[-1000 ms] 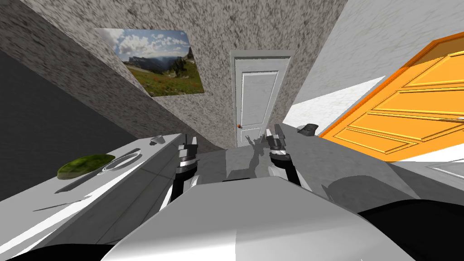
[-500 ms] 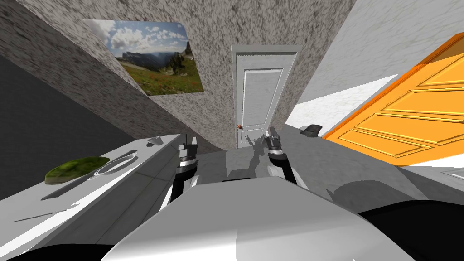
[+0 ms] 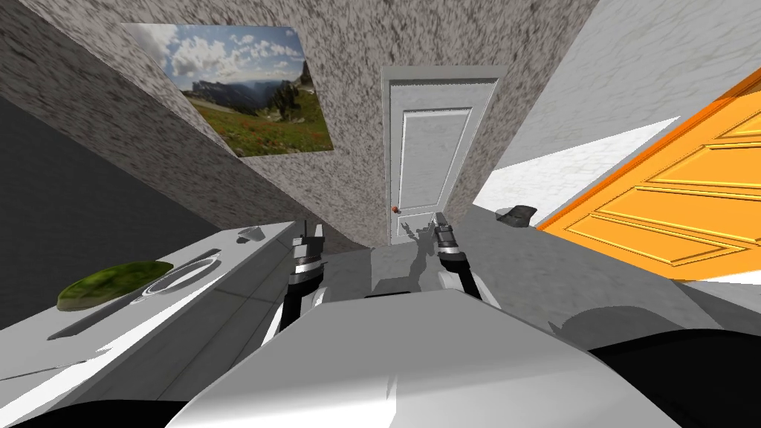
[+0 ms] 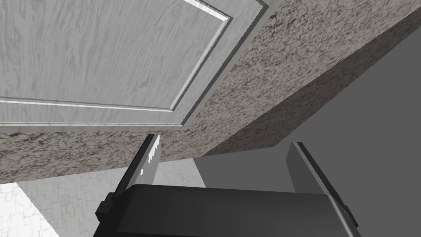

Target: Pull the door open

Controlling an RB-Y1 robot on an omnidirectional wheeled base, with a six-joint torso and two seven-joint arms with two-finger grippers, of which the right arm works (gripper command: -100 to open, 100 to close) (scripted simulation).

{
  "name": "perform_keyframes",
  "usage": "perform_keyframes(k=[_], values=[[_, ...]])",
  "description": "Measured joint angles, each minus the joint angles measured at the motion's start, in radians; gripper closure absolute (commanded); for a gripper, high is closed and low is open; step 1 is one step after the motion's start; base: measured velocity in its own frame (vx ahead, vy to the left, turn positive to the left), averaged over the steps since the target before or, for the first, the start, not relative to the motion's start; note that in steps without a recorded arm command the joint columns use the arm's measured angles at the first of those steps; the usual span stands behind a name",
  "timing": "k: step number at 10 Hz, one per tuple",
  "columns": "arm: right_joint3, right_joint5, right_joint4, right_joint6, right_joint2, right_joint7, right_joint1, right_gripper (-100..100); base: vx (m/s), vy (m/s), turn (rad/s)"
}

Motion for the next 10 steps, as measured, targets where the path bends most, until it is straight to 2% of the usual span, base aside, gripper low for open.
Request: perform_keyframes(k=[2,5,10], values=[[-0.004,0.01,0.036,-0.006,0.001,0.03,-0.016,-100,0.065,0.003,0.024],[-0.027,0.028,0.13,-0.028,-0.01,0.097,-0.047,-100,0.097,-0.002,0.028],[-0.055,0.07,0.277,-0.067,-0.012,0.231,-0.087,-100,0.101,0.004,0.03]])
